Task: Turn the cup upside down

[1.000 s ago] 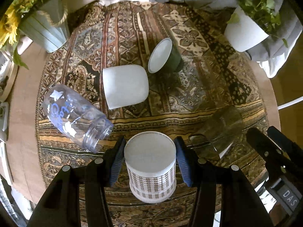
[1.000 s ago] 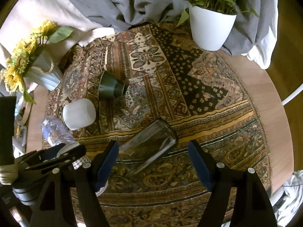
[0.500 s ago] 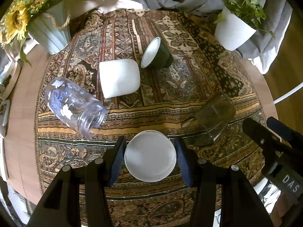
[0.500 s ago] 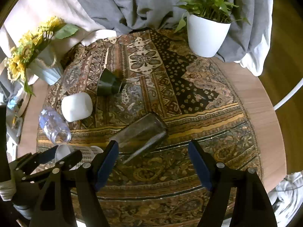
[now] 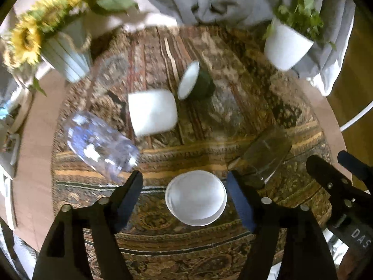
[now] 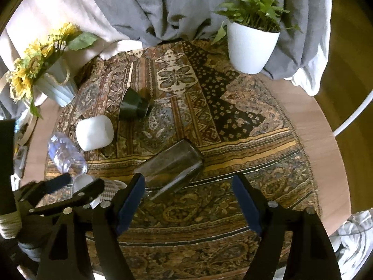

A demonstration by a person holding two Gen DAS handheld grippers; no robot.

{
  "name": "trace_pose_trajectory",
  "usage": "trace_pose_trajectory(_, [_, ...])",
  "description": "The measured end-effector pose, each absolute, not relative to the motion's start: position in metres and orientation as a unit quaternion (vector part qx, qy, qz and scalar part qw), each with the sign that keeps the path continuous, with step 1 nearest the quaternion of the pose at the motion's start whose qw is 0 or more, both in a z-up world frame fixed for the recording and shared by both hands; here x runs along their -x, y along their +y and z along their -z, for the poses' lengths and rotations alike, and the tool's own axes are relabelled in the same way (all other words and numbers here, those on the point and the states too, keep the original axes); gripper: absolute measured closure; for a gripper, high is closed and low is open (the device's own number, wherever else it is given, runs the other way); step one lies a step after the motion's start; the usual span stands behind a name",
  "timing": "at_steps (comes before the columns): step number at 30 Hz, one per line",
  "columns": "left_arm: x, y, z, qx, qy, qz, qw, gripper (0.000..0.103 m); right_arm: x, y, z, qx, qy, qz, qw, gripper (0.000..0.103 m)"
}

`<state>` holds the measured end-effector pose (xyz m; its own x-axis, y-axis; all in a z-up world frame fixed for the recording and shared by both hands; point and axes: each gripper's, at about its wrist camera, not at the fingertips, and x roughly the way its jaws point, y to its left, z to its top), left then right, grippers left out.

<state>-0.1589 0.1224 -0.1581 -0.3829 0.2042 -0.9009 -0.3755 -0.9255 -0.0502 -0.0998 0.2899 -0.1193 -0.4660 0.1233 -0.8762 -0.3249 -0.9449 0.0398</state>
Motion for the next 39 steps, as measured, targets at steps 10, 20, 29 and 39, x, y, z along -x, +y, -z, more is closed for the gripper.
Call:
trace_pose_trajectory(10, [0.113, 0.073, 0.083, 0.360, 0.032, -0.927, 0.103, 0.000, 0.062, 0.280, 0.076, 0.412, 0.108, -0.895, 0.130, 0.019])
trace_pose_trajectory(20, [0.063, 0.040, 0.037, 0.259, 0.037, -0.964, 0.053, 0.000, 0.015, 0.248, 0.021, 0.285, 0.080, -0.950, 0.099, 0.011])
trace_pose_trajectory(29, [0.033, 0.017, 0.021, 0.223, 0.035, -0.974, 0.031, 0.000, -0.013, 0.219, -0.003, 0.222, 0.046, -0.971, 0.072, 0.006])
trace_pose_trajectory(39, [0.014, 0.002, 0.010, 0.198, 0.033, -0.980, 0.018, 0.000, -0.034, 0.199, -0.008, 0.195, 0.031, -0.978, 0.062, 0.004])
